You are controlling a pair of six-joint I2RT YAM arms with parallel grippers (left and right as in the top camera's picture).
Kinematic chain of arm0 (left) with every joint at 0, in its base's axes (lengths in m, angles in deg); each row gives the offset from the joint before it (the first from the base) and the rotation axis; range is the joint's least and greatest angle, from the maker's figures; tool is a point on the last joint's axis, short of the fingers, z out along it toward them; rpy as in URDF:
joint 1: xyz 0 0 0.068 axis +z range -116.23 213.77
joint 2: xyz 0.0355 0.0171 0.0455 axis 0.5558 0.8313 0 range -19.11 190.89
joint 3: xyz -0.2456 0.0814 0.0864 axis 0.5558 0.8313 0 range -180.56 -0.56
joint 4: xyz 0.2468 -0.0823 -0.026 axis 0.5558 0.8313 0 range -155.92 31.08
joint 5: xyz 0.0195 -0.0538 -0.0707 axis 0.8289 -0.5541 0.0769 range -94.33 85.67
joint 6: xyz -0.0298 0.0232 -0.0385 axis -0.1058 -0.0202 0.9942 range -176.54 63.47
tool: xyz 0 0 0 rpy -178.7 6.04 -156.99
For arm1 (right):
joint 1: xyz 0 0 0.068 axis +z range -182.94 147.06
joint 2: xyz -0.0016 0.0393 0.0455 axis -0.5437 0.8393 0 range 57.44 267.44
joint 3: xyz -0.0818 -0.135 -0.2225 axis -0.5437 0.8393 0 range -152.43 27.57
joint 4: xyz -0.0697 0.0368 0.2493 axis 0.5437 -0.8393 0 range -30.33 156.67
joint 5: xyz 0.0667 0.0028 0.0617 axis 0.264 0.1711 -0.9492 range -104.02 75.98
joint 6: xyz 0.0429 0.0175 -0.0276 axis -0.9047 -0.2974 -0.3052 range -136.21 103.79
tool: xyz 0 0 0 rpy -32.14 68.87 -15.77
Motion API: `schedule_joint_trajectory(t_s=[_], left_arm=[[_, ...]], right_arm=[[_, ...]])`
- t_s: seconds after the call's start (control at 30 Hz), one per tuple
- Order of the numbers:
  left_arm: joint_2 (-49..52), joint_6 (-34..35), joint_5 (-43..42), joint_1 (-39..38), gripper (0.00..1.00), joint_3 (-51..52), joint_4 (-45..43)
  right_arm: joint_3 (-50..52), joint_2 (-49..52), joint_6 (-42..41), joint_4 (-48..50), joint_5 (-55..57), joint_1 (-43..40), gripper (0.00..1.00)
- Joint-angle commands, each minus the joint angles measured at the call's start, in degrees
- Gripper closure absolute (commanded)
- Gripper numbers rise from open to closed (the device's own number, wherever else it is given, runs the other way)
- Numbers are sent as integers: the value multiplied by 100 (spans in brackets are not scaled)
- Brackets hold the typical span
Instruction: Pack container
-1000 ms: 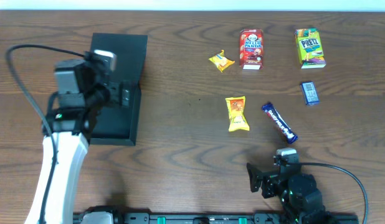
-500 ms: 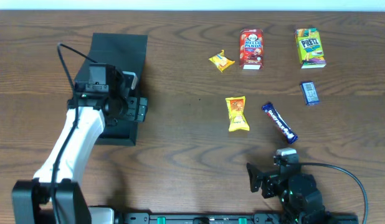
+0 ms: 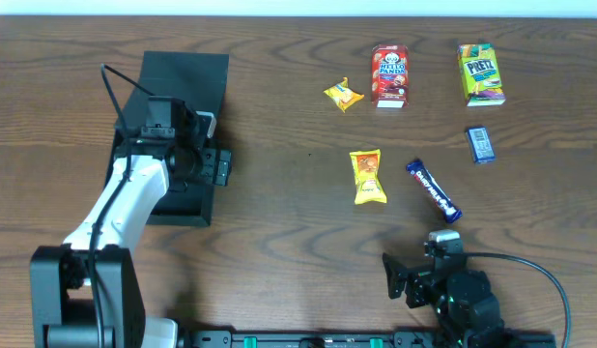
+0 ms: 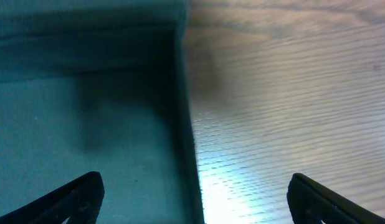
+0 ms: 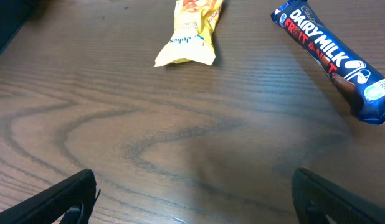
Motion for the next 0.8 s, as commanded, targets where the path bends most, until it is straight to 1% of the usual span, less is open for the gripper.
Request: schedule_joint_trajectory(t_s=[0.0, 0.03, 0.1, 0.17, 0.23, 0.3, 0.37, 0.47, 0.53, 0.57, 0.7, 0.77], left_arm=[[332, 20, 280, -13, 5, -13, -2], [411, 20, 297, -13, 4, -11, -26], [538, 26, 396, -13, 0, -11, -74], [619, 28, 472, -13, 8, -11, -98], [656, 44, 579, -13, 16, -11, -129], [656, 44, 579, -13, 28, -11, -173], [656, 44, 577, -13, 44, -11, -197], [656, 46, 577, -13, 57, -11, -223], [656, 116, 575, -13, 67, -13, -269], [656, 173, 573, -13, 74, -15, -289], [656, 284, 573, -13, 94, -15, -363], [654, 343, 573, -13, 94, -22, -391]], right_arm=[[20, -31, -63, -4, 20, 52, 1], [20, -31, -63, -4, 20, 52, 1], [20, -31, -63, -4, 20, 52, 1], [20, -31, -63, -4, 20, 52, 1], [20, -31, -63, -4, 20, 52, 1], [20, -31, -63, -4, 20, 52, 1], [20, -31, -63, -7, 20, 52, 1], [20, -31, -63, -4, 20, 52, 1], [20, -31, -63, -4, 20, 52, 1], [20, -31, -63, -4, 20, 52, 1], [20, -31, -63, -4, 20, 52, 1], [20, -31, -63, -4, 20, 52, 1]])
